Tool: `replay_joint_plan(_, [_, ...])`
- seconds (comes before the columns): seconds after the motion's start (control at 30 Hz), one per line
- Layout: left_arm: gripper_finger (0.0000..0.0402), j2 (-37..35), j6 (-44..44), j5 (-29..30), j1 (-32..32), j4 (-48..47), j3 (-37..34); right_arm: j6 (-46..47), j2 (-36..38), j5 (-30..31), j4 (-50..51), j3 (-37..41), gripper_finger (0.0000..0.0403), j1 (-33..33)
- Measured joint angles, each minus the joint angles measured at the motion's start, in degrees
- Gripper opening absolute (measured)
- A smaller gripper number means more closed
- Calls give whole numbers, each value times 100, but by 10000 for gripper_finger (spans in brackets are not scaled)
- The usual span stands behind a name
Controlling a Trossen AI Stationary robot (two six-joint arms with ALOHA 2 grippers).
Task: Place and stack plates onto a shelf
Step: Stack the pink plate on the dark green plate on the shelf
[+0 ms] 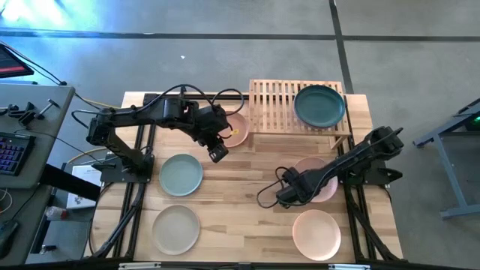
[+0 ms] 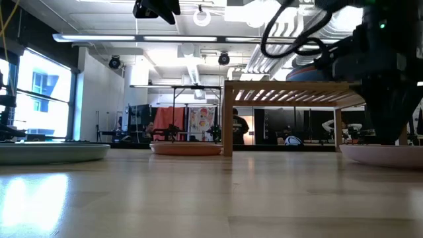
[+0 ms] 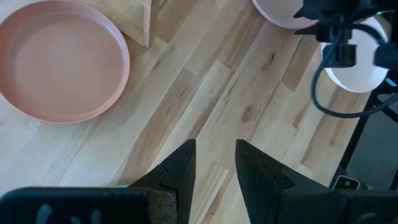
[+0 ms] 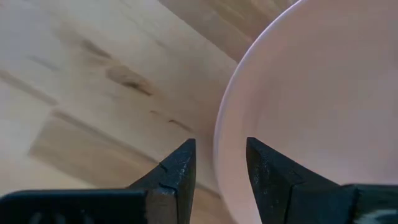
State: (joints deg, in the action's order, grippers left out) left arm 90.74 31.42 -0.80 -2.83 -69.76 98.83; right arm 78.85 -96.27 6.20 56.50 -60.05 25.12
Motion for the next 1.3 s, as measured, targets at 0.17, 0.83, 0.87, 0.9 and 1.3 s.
replay_joint_plan(0.17, [102, 0, 2, 0, 0, 2, 0, -235, -342, -3, 14, 0, 119, -41])
replay_joint_plan(0.83, [102, 0, 4, 0, 0, 17, 0, -303, -653, -175, 69, 0, 7, -49])
replay_joint_plan(0.87, [102, 0, 5, 0, 0, 17, 0, -322, -653, -209, 97, 0, 7, -49])
replay_joint_plan(0.9, [102, 0, 6, 0, 0, 17, 0, -328, -653, -271, 98, 0, 10, -49])
replay_joint_plan(1.3, [102, 0, 6, 2, 0, 19, 0, -278, -117, -615, 104, 0, 1, 12])
